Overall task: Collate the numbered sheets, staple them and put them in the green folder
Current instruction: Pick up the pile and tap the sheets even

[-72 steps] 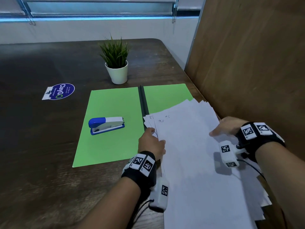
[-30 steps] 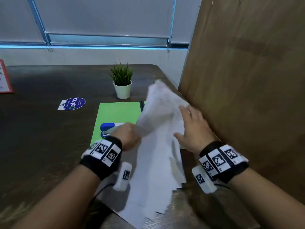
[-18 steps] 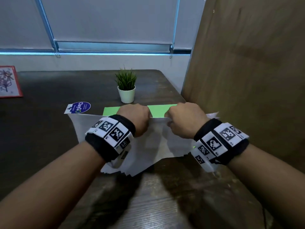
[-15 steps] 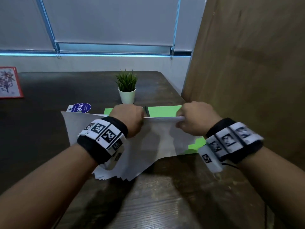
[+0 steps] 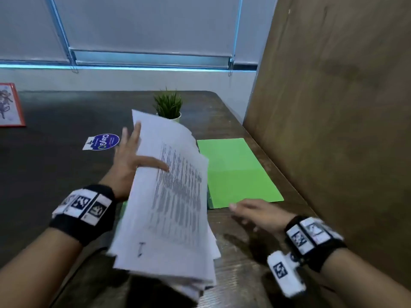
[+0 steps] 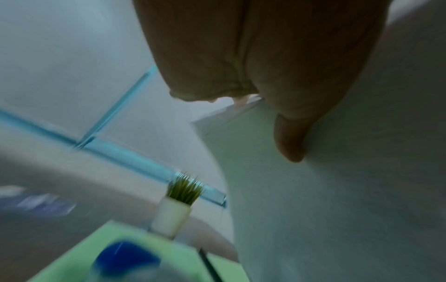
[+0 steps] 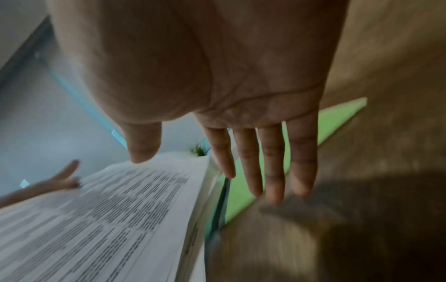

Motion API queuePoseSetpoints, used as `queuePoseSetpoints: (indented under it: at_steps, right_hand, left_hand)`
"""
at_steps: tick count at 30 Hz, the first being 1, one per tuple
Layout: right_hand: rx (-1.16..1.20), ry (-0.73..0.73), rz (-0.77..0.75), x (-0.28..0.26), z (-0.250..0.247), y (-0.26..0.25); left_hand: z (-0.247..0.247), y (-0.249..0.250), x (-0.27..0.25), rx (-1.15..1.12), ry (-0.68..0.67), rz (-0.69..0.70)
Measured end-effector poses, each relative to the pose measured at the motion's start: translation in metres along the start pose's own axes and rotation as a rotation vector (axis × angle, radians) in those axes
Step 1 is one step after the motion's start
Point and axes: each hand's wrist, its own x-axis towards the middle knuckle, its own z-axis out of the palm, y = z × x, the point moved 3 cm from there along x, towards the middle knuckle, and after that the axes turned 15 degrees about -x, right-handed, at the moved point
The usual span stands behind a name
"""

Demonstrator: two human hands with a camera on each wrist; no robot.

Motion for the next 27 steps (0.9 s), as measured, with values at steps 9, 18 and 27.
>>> queuePoseSetpoints:
  at_steps: [9, 18, 27]
  right_hand:
    - [-0.015, 0.177, -0.074, 0.035, 0.063, -0.048]
    - [0.189, 0.265, 0.032, 0.039, 0.062, -0.045]
    - [0.667, 0.144, -0.021, 0.038, 0.035, -0.023]
  left_hand:
    - [0.039, -0.065, -0.098, -0.448, 0.257, -0.714]
    - [0.053, -0.073, -0.104, -0.885, 0.090, -0.922]
    - [0.045, -0.033, -0.097, -1.063, 0.120, -0.484]
